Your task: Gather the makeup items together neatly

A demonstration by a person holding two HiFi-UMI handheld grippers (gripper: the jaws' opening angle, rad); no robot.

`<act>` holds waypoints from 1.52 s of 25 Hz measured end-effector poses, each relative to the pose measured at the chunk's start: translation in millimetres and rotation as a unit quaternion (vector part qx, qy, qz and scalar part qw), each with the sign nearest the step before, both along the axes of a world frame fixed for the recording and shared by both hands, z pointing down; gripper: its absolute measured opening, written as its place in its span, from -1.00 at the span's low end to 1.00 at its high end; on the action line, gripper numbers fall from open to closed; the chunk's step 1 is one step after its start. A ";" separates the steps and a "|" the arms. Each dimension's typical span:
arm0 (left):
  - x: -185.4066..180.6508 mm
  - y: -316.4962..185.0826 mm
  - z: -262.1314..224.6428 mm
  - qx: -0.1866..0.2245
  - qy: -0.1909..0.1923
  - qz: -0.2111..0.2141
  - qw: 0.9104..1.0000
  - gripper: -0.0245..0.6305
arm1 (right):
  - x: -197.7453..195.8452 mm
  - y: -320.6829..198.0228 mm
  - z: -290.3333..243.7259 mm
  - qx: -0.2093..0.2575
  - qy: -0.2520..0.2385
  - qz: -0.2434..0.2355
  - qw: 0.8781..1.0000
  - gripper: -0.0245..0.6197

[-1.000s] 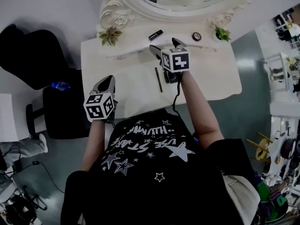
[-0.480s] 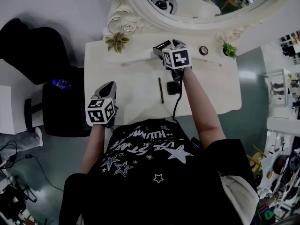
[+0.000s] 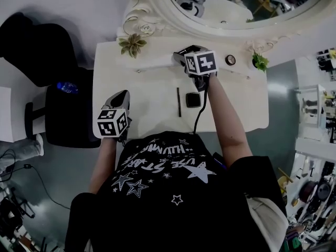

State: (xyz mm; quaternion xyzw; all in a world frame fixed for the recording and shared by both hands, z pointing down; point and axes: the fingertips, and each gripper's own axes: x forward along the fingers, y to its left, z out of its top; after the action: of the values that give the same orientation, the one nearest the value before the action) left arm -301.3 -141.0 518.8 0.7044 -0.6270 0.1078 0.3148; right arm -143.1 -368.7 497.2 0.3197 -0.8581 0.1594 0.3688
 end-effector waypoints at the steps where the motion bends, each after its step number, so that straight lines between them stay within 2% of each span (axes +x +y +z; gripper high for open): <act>1: 1.3 0.4 0.2 -0.001 0.000 0.000 1.000 -0.92 | 0.6 1.2 -0.6 0.002 0.001 -0.006 1.000 0.28; 8: 20.5 -7.4 -3.9 0.004 -0.007 0.006 1.000 -0.92 | 13.2 16.7 -29.1 0.049 -0.039 -0.051 0.997 0.27; 11: 38.3 -10.7 -5.2 0.005 -0.007 0.015 1.000 -0.92 | 32.5 28.4 -39.4 0.069 -0.035 -0.081 0.994 0.27; 17: 78.9 -10.9 -5.1 0.003 -0.010 0.026 1.000 -0.92 | 84.5 47.1 -38.5 0.087 -0.016 -0.112 0.990 0.27; 24: 123.8 6.4 -0.3 -0.015 -0.013 0.021 1.000 -0.92 | 132.6 93.0 -12.2 0.059 -0.010 -0.186 0.981 0.27; 30: 149.3 18.1 6.0 -0.024 -0.017 -0.004 1.000 -0.92 | 165.4 124.0 27.3 0.025 0.012 -0.249 0.968 0.28; 38: 172.1 33.9 10.9 -0.036 -0.019 -0.043 0.998 -0.92 | 177.6 151.8 62.1 0.007 0.029 -0.337 0.941 0.28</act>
State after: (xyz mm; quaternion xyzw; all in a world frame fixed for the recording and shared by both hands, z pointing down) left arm -129.2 -107.1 529.7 0.6626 -0.6585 0.1299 0.3323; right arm 34.4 -217.0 559.2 0.0190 -0.9058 0.0107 0.4231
